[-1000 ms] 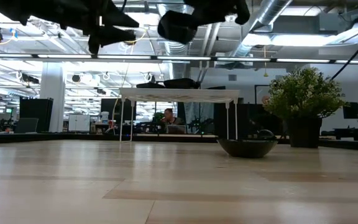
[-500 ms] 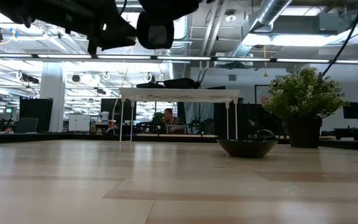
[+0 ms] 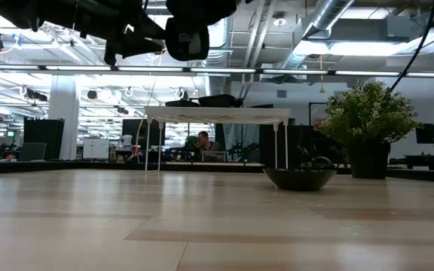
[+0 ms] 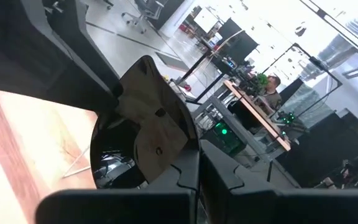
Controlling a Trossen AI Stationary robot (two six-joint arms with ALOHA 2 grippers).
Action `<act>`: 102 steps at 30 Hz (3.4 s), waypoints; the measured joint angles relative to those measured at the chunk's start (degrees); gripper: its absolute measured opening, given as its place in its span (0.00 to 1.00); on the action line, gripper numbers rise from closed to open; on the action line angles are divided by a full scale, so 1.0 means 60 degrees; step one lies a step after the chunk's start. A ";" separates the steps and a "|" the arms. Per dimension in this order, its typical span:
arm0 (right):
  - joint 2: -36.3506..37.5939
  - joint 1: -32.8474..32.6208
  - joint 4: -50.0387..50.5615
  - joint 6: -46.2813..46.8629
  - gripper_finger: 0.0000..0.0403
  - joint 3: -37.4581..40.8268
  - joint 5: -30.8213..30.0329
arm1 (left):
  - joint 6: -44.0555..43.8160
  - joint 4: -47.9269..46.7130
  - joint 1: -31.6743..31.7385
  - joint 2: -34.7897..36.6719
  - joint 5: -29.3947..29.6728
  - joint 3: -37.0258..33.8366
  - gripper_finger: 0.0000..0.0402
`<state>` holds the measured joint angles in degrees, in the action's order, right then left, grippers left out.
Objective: Pick & Place Mini shaped plates
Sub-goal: Stack the leaf-shaped plate on top of the other leaf-shaped plates on the shelf
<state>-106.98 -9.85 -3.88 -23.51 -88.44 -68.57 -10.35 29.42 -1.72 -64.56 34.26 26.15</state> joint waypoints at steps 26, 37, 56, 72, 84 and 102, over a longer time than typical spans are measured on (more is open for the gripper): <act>-0.0011 0.0237 -0.0207 0.0605 0.00 0.0000 0.0670 | -0.0186 0.0124 0.0000 -0.0002 -0.0037 0.0000 0.14; -0.0008 0.0240 -0.0219 0.0652 0.00 0.0000 0.1085 | -0.0345 0.0217 0.0071 0.0002 -0.0184 -0.0011 0.01; -0.0019 0.0215 -0.0211 0.0648 0.27 0.0000 0.1265 | -0.0364 0.0003 0.0189 -0.0002 -0.0494 0.0000 0.01; -0.0019 0.0357 0.0071 0.0576 0.47 0.0000 -0.0282 | -0.0364 -0.0505 0.0375 -0.0002 -0.0499 0.0007 0.00; 0.0347 0.0088 0.0741 0.1811 0.46 0.0002 0.0247 | -0.0583 -0.0794 0.1063 -0.0002 -0.0750 0.0007 0.00; 0.1861 0.0627 0.8065 0.7242 0.24 0.0004 0.4372 | -0.0605 -0.1690 0.1752 -0.0002 -0.2150 0.0134 0.00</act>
<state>-95.81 -6.09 44.51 19.94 -88.42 -42.33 -13.98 19.28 8.80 -64.58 21.36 26.96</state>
